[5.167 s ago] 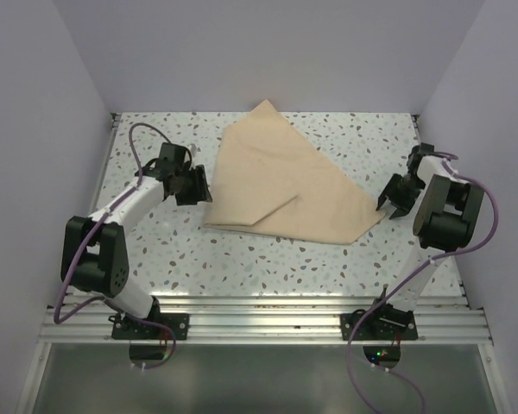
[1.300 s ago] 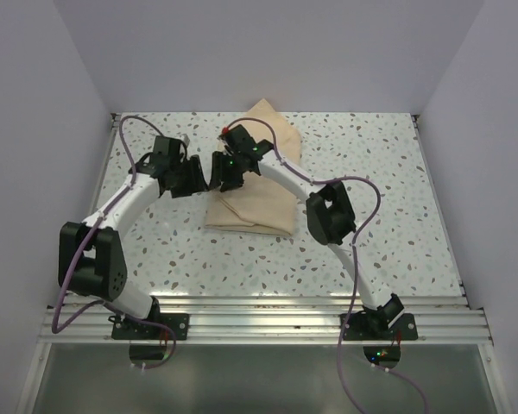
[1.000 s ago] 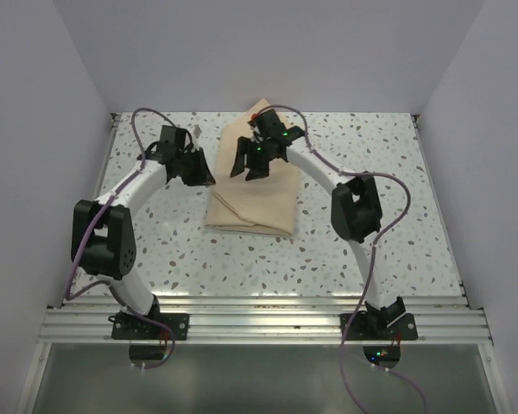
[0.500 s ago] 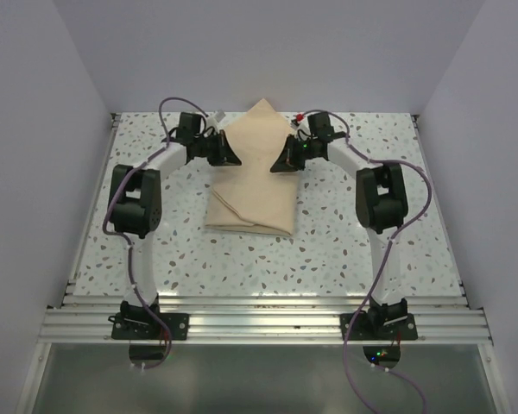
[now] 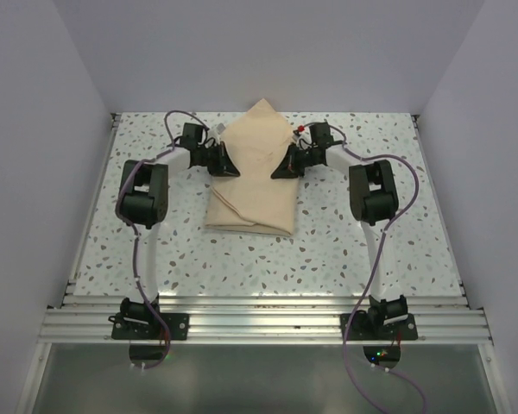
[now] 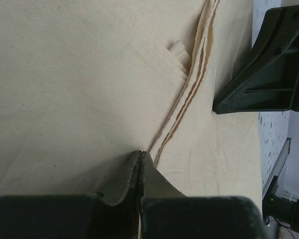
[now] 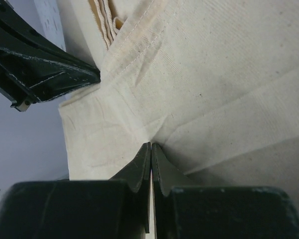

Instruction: Prepare the surgical pack

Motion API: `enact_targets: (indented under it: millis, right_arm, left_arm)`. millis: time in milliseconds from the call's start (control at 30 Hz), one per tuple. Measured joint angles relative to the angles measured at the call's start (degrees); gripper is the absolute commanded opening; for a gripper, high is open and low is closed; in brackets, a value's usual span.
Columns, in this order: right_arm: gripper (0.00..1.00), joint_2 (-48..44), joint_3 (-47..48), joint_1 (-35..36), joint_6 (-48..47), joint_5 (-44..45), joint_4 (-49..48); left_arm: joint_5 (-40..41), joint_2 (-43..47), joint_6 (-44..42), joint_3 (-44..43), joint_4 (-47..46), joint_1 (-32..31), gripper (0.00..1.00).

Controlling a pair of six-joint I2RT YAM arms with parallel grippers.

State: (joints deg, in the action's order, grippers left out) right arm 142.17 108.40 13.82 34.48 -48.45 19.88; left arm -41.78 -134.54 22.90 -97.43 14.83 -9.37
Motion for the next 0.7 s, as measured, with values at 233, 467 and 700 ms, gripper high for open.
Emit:
enact_targets:
  millis: [233, 467, 700]
  right_arm:
    - [0.03, 0.46, 1.75, 0.22, -3.15, 0.70, 4.63]
    - [0.04, -2.01, -3.06, 0.81, -5.22, -0.79, 5.66]
    - [0.04, -2.08, -0.44, 0.68, -5.90, 0.15, 7.91]
  left_arm:
    - [2.82, 9.25, 1.88, 15.65, -5.44, 0.48, 0.00]
    - [2.60, 17.05, 3.96, 29.11, -10.05, 0.61, 0.00]
    - [6.27, 14.62, 0.57, 19.43, -0.31, 0.70, 0.00]
